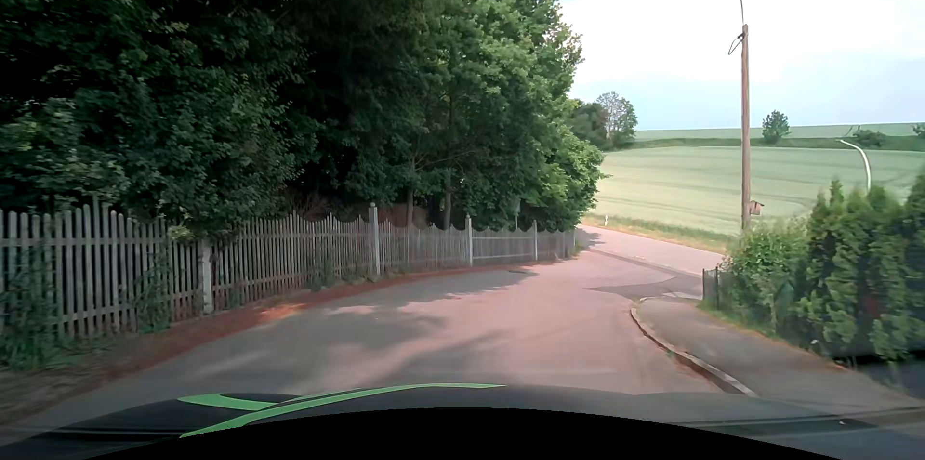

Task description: Follow the waypoints while adhering to traffic rules and regulations

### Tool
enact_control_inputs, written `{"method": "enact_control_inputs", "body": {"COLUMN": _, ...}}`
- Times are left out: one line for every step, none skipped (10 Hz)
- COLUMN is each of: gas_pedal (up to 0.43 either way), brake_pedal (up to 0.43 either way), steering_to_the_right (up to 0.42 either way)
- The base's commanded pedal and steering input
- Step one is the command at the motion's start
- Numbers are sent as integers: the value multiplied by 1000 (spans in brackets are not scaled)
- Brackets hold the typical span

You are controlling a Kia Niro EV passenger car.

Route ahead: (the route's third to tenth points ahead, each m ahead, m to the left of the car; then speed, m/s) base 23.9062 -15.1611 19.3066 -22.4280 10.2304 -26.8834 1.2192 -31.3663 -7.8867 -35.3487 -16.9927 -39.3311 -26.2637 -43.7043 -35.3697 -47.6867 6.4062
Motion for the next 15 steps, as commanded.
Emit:
{"method": "enact_control_inputs", "body": {"gas_pedal": 0, "brake_pedal": 128, "steering_to_the_right": 45}}
{"method": "enact_control_inputs", "body": {"gas_pedal": 0, "brake_pedal": 134, "steering_to_the_right": 59}}
{"method": "enact_control_inputs", "body": {"gas_pedal": 0, "brake_pedal": 140, "steering_to_the_right": 73}}
{"method": "enact_control_inputs", "body": {"gas_pedal": 0, "brake_pedal": 159, "steering_to_the_right": 84}}
{"method": "enact_control_inputs", "body": {"gas_pedal": 0, "brake_pedal": 183, "steering_to_the_right": 94}}
{"method": "enact_control_inputs", "body": {"gas_pedal": 0, "brake_pedal": 189, "steering_to_the_right": 106}}
{"method": "enact_control_inputs", "body": {"gas_pedal": 0, "brake_pedal": 195, "steering_to_the_right": 115}}
{"method": "enact_control_inputs", "body": {"gas_pedal": 0, "brake_pedal": 213, "steering_to_the_right": 124}}
{"method": "enact_control_inputs", "body": {"gas_pedal": 0, "brake_pedal": 213, "steering_to_the_right": 133}}
{"method": "enact_control_inputs", "body": {"gas_pedal": 0, "brake_pedal": 226, "steering_to_the_right": 139}}
{"method": "enact_control_inputs", "body": {"gas_pedal": 0, "brake_pedal": 226, "steering_to_the_right": 145}}
{"method": "enact_control_inputs", "body": {"gas_pedal": 0, "brake_pedal": 232, "steering_to_the_right": 154}}
{"method": "enact_control_inputs", "body": {"gas_pedal": 0, "brake_pedal": 232, "steering_to_the_right": 164}}
{"method": "enact_control_inputs", "body": {"gas_pedal": 0, "brake_pedal": 238, "steering_to_the_right": 173}}
{"method": "enact_control_inputs", "body": {"gas_pedal": 0, "brake_pedal": 244, "steering_to_the_right": 182}}
